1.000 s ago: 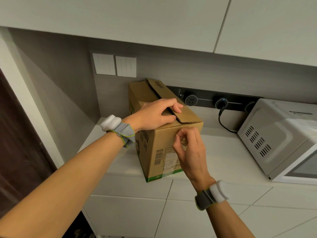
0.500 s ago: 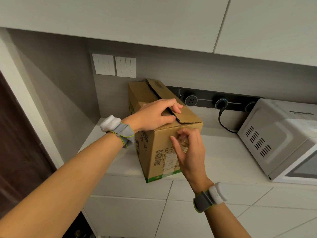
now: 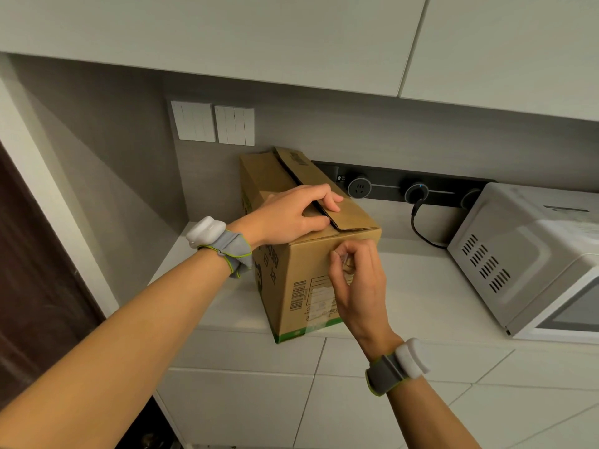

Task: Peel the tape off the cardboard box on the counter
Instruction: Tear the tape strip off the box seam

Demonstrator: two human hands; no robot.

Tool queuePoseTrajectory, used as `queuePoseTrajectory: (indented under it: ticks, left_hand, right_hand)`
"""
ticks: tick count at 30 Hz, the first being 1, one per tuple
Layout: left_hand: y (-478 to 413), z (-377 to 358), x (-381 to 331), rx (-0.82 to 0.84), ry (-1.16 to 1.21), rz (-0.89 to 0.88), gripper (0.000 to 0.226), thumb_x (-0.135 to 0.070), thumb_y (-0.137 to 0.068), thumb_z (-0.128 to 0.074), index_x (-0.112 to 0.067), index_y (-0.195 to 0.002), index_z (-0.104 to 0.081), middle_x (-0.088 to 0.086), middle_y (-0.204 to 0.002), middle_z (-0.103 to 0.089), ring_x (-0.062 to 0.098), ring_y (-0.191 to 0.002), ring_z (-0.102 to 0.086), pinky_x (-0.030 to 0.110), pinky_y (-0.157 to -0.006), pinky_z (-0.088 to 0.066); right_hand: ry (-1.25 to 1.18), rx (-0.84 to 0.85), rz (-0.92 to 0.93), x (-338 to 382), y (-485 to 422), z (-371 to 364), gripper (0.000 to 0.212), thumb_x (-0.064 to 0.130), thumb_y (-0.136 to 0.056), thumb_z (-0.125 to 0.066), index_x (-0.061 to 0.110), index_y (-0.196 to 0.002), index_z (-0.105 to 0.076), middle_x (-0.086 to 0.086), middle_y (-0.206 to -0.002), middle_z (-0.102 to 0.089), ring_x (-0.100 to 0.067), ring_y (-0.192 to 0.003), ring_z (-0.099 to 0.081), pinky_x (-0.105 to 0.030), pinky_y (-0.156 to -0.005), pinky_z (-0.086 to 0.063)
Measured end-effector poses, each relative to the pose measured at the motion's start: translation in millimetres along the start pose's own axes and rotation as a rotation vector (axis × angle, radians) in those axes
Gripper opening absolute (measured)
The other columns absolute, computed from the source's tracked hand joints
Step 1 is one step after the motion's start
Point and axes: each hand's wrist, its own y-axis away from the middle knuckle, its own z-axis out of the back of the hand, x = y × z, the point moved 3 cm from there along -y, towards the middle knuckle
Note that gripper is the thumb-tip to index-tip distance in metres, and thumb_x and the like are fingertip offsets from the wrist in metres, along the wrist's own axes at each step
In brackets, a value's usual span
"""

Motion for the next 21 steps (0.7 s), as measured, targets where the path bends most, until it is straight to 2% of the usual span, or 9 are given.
queuePoseTrajectory:
  ticks: [4, 11, 15, 18, 21]
  left_hand:
    - [0.5, 0.3, -0.5, -0.002, 0.002, 0.003, 0.025, -0.041, -0.090, -0.056, -0.035, -0.114, -0.062, -0.028, -0.145, -0.055, 0.004, -0.142, -0.042, 0.054, -0.117, -0.031]
    - [-0.8, -0.4, 0.5, -0.001, 0.000, 0.000, 0.024, -0.044, -0.090, -0.055, -0.038, -0.113, -0.061, -0.029, -0.145, -0.054, 0.005, -0.142, -0.042, 0.056, -0.117, -0.031]
    - [-0.7, 0.4, 0.4, -0.003, 0.004, 0.001, 0.022, -0.040, -0.092, -0.057, -0.037, -0.113, -0.062, -0.028, -0.145, -0.054, 0.004, -0.142, -0.042, 0.056, -0.117, -0.032]
    - [-1.0, 0.5, 1.4, -0.001, 0.008, -0.004, 0.017, -0.031, -0.098, -0.061, -0.034, -0.114, -0.062, -0.026, -0.145, -0.055, 0.005, -0.141, -0.043, 0.055, -0.117, -0.032]
    - [-1.5, -0.2, 1.4, 0.000, 0.005, -0.009, 0.019, -0.034, -0.095, -0.060, -0.036, -0.114, -0.062, -0.027, -0.144, -0.055, 0.005, -0.141, -0.043, 0.055, -0.116, -0.033]
  right_hand:
    - [-0.073, -0.016, -0.028, -4.7, -0.3, 2.9, 0.012, 0.001, -0.097, -0.061, 0.010, -0.094, -0.055, 0.000, -0.091, -0.050, -0.004, -0.083, -0.048, -0.013, -0.073, -0.038]
    - [-0.229, -0.032, -0.137, -12.3, 7.8, 4.3, 0.006, 0.007, -0.097, -0.057, 0.012, -0.094, -0.054, 0.001, -0.092, -0.053, -0.010, -0.084, -0.052, -0.017, -0.074, -0.042]
    - [-0.424, -0.134, -0.282, -12.4, 18.8, 0.0, 0.003, 0.011, -0.099, -0.057, 0.012, -0.097, -0.056, -0.010, -0.093, -0.059, -0.024, -0.087, -0.058, -0.025, -0.078, -0.048]
    - [-0.495, -0.196, -0.371, -6.6, 21.5, -0.8, 0.013, -0.001, -0.099, -0.058, 0.010, -0.092, -0.058, -0.014, -0.089, -0.062, -0.022, -0.085, -0.059, -0.022, -0.077, -0.048]
    - [-0.553, -0.185, -0.416, -7.1, 23.6, 0.8, 0.005, 0.000, -0.099, -0.059, 0.003, -0.096, -0.058, -0.016, -0.085, -0.062, -0.019, -0.081, -0.060, -0.025, -0.077, -0.050]
